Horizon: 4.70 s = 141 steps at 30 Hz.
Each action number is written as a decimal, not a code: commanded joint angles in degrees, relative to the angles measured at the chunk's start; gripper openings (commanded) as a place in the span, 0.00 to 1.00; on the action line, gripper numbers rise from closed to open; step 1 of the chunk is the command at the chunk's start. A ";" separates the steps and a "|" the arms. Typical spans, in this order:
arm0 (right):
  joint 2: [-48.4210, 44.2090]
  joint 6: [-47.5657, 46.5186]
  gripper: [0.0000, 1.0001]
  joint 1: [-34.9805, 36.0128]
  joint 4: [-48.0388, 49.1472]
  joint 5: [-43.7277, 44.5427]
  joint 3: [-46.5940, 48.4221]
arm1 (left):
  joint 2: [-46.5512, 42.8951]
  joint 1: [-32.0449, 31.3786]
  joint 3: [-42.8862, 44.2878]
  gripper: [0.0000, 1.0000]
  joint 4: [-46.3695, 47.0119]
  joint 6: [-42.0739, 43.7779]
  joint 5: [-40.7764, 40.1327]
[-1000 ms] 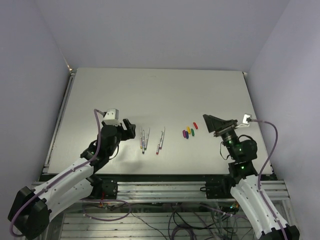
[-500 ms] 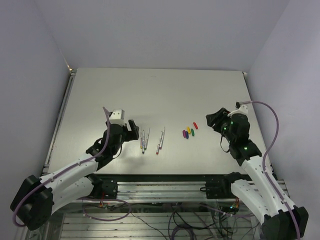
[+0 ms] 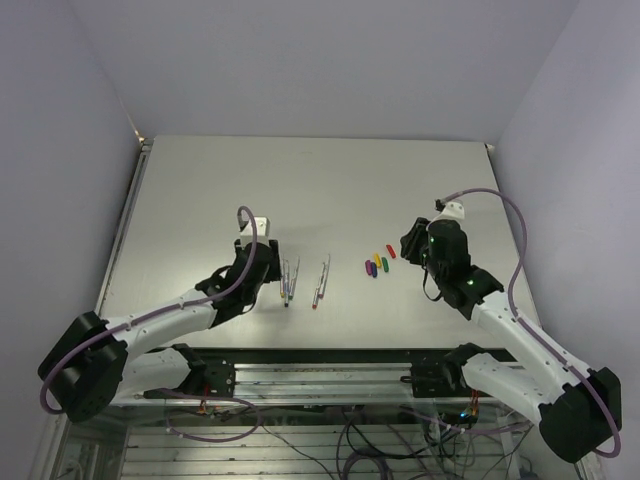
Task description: Insert the pens into the pen caps
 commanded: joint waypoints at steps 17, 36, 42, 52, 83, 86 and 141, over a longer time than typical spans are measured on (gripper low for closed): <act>4.26 -3.39 0.26 0.30 1.83 2.08 1.89 | 9.10 -0.24 6.08 0.35 -5.80 -3.67 -1.20; 1.40 -1.79 0.32 0.31 3.17 3.97 -1.45 | 16.08 -0.76 7.84 0.51 -4.38 -4.64 2.84; 1.43 -1.11 0.31 0.30 3.05 4.15 -1.85 | 17.66 -1.18 8.57 0.50 -4.19 -4.51 3.39; 1.70 -0.49 0.29 0.31 3.49 3.97 -1.94 | 20.04 -1.77 9.68 0.48 -4.82 -4.79 2.67; 1.97 1.48 0.27 0.28 4.45 2.21 -2.80 | 20.02 -2.24 11.45 0.39 -16.20 -6.23 -0.29; 1.66 1.55 0.27 0.30 4.59 2.00 -2.92 | 20.26 -2.24 11.41 0.38 -16.67 -6.22 0.17; 2.16 1.58 0.37 0.28 -2.62 -0.51 2.53 | 27.54 -2.11 13.21 0.26 -32.25 -9.45 8.11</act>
